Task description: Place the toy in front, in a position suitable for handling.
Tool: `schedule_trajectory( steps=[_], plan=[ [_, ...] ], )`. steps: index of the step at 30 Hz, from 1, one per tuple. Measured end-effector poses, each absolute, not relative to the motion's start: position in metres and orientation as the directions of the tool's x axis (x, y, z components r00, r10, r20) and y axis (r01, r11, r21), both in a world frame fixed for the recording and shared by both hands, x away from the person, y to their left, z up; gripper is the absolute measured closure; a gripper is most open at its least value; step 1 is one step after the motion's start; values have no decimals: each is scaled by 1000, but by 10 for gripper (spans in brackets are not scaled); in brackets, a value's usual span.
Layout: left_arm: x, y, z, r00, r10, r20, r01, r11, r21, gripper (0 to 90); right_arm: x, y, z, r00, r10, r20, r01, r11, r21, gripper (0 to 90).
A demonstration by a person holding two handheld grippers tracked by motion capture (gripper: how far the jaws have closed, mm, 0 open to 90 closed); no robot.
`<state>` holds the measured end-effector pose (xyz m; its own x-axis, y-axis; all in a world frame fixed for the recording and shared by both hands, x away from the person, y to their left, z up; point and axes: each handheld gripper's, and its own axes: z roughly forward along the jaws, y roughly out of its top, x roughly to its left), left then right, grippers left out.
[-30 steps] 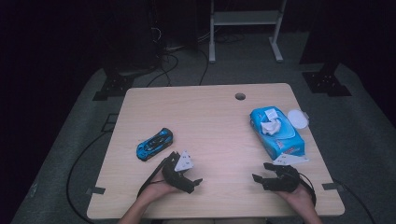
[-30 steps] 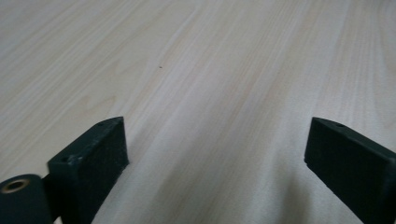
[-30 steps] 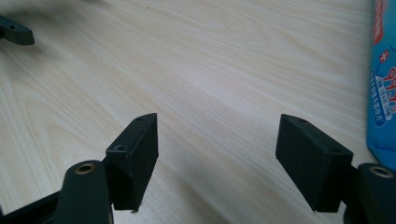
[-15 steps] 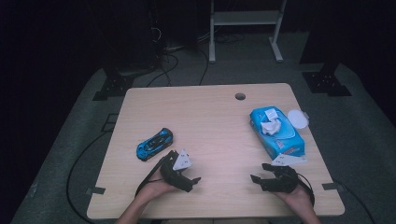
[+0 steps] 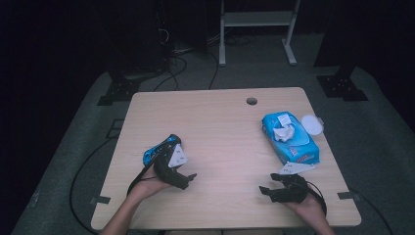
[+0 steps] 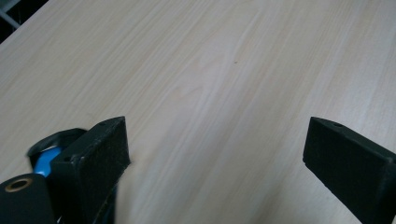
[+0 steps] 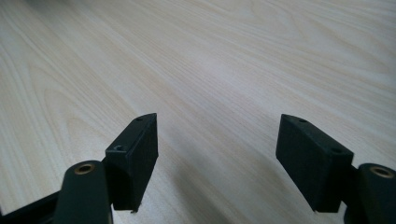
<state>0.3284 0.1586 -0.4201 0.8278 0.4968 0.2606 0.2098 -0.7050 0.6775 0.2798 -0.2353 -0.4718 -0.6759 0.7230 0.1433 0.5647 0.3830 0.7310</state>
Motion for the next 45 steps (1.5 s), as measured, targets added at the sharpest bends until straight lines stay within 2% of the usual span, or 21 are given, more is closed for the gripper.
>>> schedule_trajectory(
  steps=[19,23,32,45],
  plan=[
    [374,211,-402,795,554,247,361,-760,540,64,277,-235,-467,-688,711,143,553,387,738,283],
    [385,215,-398,783,568,253,385,-762,520,64,276,-237,-466,-690,709,143,549,384,743,284],
    [415,220,-410,783,581,224,463,-783,415,64,276,-237,-467,-697,701,151,551,390,737,284],
    [436,215,-432,798,572,188,498,-803,329,64,276,-235,-469,-707,690,155,553,402,730,285]
  ],
)
